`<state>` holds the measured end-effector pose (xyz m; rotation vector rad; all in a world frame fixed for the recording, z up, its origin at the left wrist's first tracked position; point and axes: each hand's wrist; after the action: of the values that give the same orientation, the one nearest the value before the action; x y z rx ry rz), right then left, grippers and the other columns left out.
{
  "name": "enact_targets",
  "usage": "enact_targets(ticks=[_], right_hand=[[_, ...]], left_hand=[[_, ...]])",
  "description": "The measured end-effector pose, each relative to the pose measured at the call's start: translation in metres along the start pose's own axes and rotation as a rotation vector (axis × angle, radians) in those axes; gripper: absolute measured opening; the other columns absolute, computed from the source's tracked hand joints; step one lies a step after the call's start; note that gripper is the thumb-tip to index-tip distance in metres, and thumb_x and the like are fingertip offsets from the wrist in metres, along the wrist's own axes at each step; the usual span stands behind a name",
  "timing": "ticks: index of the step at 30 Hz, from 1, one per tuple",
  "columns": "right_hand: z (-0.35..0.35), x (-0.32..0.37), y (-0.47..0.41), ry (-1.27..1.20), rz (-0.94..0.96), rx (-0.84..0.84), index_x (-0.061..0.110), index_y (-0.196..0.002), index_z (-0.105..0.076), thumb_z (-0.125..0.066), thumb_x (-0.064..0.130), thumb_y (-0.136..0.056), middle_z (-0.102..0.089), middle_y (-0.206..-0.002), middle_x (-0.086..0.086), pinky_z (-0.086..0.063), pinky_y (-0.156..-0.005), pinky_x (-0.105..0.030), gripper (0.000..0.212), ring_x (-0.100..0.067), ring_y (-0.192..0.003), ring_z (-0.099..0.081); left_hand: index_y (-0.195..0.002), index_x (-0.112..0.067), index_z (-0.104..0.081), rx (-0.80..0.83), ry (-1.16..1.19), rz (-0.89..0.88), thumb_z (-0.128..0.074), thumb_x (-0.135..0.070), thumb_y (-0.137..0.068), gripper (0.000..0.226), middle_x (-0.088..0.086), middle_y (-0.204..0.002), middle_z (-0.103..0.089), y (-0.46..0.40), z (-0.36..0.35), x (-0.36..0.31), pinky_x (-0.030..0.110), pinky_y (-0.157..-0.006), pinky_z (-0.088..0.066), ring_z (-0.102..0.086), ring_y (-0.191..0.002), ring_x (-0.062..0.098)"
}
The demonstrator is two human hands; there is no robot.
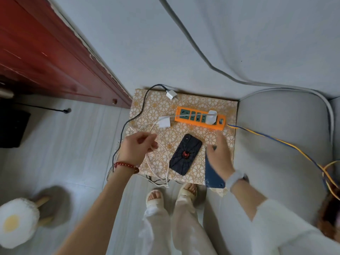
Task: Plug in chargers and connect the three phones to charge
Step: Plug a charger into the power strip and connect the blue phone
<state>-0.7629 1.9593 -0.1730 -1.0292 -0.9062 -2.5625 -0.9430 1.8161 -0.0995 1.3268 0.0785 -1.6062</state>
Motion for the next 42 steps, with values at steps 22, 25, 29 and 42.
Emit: enact_targets(ticks=[22,25,29,42], right_hand=[[-0.007,0.087,0.114,-1.178,-0.174,0.211,0.001,-0.095,-0.052,-0.035,0.011,-0.097,-0.071,-0.092,-0.015,-0.058,-0.080,-0.036,0.020,-0.028,-0.087,-0.070],[-0.008,0.081,0.118,-1.250,-0.194,0.220,0.004,-0.101,-0.054,-0.037,0.019,-0.097,-0.073,-0.093,-0.010,-0.057,-0.083,-0.036,0.023,-0.026,-0.092,-0.069],[-0.030,0.061,0.148,-0.795,-0.234,0.293,0.013,-0.128,-0.042,-0.036,0.034,-0.096,-0.062,-0.116,-0.002,-0.045,-0.100,-0.040,0.039,-0.020,-0.113,-0.058],[-0.019,0.005,0.200,-0.184,-0.258,0.293,0.011,-0.083,-0.061,-0.043,0.006,-0.093,-0.061,-0.071,-0.005,-0.053,-0.083,-0.038,0.021,-0.021,-0.071,-0.064]], left_hand=[[-0.107,-0.004,-0.061,0.765,0.056,0.032,-0.049,-0.005,-0.089,0.021,0.008,-0.113,-0.062,0.116,-0.013,0.069,0.015,-0.089,-0.045,-0.058,-0.098,-0.002],[-0.084,-0.009,-0.065,0.703,0.122,0.064,-0.047,-0.003,-0.091,0.020,0.008,-0.090,-0.065,0.113,-0.012,0.064,0.017,-0.077,-0.052,-0.063,-0.082,0.010],[-0.076,-0.008,-0.054,0.547,0.494,0.257,-0.040,-0.006,-0.094,0.023,0.009,-0.074,-0.063,0.107,0.002,0.053,0.024,-0.063,-0.059,-0.070,-0.063,0.015],[-0.101,-0.006,-0.061,0.157,0.815,0.358,-0.046,-0.001,-0.088,0.020,0.009,-0.105,-0.062,0.066,0.039,0.074,0.029,-0.076,-0.056,-0.065,-0.093,0.020]])
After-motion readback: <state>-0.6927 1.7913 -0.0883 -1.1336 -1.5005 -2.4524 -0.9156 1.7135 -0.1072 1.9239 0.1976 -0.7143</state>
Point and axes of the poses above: each hand's wrist, its own y-axis away from the middle knuckle, its own z-axis out of the back of the hand, x = y × z
